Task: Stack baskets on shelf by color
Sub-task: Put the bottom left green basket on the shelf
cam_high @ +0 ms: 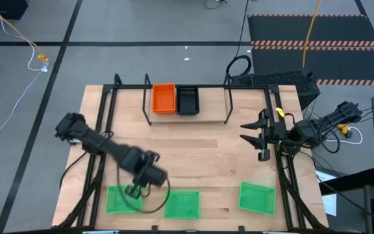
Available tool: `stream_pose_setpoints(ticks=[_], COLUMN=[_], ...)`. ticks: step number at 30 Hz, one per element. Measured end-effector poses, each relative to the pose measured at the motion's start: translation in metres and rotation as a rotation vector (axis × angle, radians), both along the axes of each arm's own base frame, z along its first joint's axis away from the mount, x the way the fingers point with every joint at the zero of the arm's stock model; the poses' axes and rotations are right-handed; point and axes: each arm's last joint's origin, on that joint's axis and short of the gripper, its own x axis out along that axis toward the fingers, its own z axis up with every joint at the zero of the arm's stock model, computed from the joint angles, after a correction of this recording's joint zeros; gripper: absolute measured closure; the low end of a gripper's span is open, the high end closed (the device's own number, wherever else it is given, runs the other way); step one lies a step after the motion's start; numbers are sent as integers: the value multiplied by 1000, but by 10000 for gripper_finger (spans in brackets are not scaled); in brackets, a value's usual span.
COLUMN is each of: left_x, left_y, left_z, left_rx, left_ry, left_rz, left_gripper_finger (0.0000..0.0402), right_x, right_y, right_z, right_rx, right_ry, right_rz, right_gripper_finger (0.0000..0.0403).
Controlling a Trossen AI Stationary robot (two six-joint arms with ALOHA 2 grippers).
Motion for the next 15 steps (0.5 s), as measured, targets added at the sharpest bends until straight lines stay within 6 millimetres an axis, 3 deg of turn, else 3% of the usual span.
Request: stream_pose_setpoints(ticks=[3,6,11,15], left_x=[-13,-28,-46,-66], left_y=[-28,-49,-54,-62], left_z=[-5,-10,-15,-23], left_rx=[21,52,188,243], left_ry=[28,71,223,292], left_rz=[52,215,740,854], left_gripper_finger=[319,318,318,320], right_x=[-1,-1,-3,-3], right_y=[0,-1,-1,-1], right_z=[3,7,13,18], right_rx=[-22,-27,-28,-66], right_ry=[-30,-66,-127,-168], right_rz=[-7,-11,-19,-37], right_gripper_finger=[248,248,248,248])
